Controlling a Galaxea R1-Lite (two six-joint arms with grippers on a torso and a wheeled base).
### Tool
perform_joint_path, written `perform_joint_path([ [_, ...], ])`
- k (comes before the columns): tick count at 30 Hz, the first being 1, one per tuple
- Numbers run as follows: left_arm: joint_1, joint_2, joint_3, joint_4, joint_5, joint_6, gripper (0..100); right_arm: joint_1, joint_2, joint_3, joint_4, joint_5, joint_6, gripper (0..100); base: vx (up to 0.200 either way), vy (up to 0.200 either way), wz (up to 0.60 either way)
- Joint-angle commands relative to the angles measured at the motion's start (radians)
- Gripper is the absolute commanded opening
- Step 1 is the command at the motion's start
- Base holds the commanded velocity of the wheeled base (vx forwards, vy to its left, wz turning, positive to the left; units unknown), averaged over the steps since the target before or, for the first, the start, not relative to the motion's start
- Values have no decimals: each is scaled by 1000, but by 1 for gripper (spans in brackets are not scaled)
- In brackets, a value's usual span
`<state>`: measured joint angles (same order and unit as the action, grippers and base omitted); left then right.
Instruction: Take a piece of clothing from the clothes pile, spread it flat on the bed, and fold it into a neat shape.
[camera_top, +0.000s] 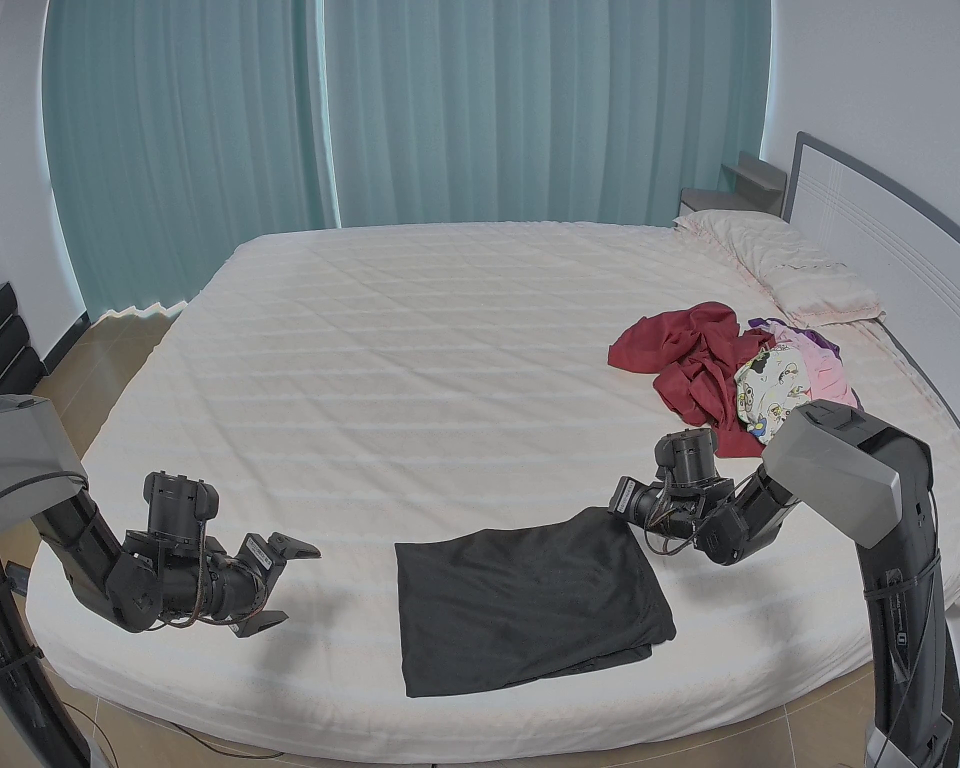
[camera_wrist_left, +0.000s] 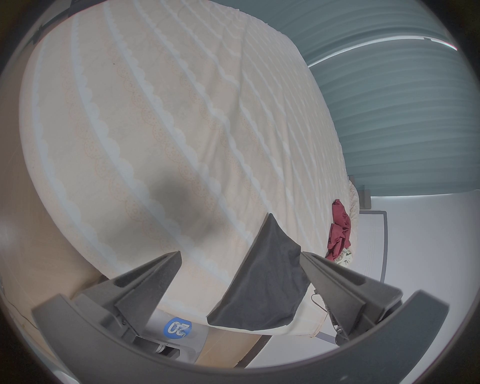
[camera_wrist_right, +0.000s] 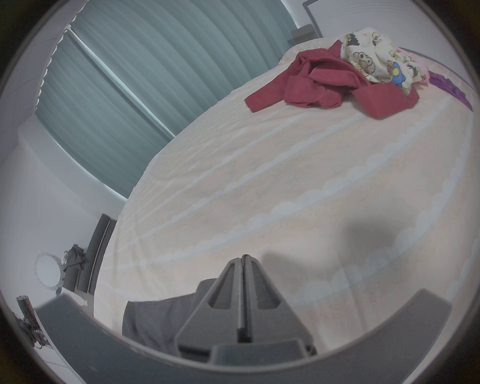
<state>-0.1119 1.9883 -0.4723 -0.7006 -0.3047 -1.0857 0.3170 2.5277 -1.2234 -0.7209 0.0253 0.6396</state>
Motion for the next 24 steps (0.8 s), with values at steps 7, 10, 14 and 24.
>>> perform_joint_path([
  [7,0,1,0,0,-1,0,100,-33,-3,-7,26,-39,2,0,0,0,0],
  [10,0,1,0,0,1,0,100,-32,2,-2,26,-39,2,0,0,0,0],
  [14,0,1,0,0,1,0,100,-29,11,-5,26,-41,2,0,0,0,0],
  [24,0,1,0,0,-1,0,100,-35,13,2,26,-39,2,100,0,0,0],
])
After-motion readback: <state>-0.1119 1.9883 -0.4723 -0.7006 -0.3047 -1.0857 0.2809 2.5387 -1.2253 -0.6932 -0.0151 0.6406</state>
